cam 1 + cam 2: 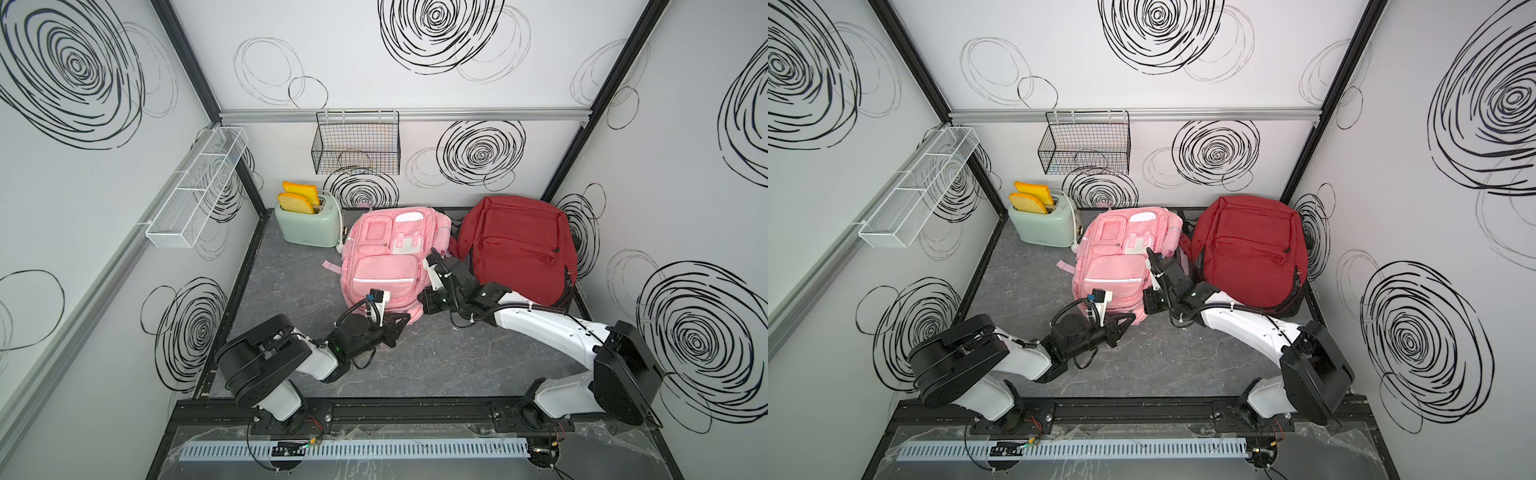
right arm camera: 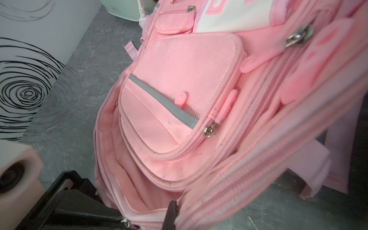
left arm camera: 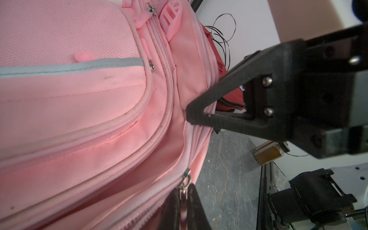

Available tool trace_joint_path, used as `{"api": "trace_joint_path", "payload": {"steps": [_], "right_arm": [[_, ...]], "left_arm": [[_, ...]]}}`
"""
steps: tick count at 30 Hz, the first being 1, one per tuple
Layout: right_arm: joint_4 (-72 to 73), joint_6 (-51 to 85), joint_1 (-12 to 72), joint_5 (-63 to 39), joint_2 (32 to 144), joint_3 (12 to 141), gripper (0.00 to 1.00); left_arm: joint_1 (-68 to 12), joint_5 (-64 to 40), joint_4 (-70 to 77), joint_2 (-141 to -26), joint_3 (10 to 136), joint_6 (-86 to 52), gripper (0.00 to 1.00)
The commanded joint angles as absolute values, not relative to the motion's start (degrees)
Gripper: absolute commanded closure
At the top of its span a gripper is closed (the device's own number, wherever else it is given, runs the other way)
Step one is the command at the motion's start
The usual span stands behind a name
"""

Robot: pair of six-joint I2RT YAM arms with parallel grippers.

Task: Zip up the backpack
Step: Zip the zipper on the backpack.

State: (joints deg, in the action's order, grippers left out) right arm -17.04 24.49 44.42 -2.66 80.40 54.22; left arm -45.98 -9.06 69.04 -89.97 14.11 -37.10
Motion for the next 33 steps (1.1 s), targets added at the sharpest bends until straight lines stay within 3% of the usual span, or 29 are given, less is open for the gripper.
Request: {"api": "trace_joint_path", "payload": {"steps": [1, 22, 30, 33], "right_arm": [[-17.75, 17.97, 43.38, 7.32, 77.35, 57.28, 1.0], [-15.63, 20.24, 32.79, 7.08, 75.4, 52.8, 1.0], [-12.38, 25.15, 32.32, 4.07, 77.08, 50.7, 1.0], [-9.68, 30.17, 31.83, 3.05, 76.67, 48.27, 0.89]], "left_arm": [[-45.97, -9.18, 66.53, -90.33, 13.4, -37.1, 1.0], [-45.81, -8.59, 66.1, -89.92, 13.11, -37.09, 1.0], [-45.87, -9.49, 66.09, -91.05, 13.96, -37.11, 1.0], [-45.91, -9.62, 66.09, -91.15, 13.99, -37.09, 1.0]]}}
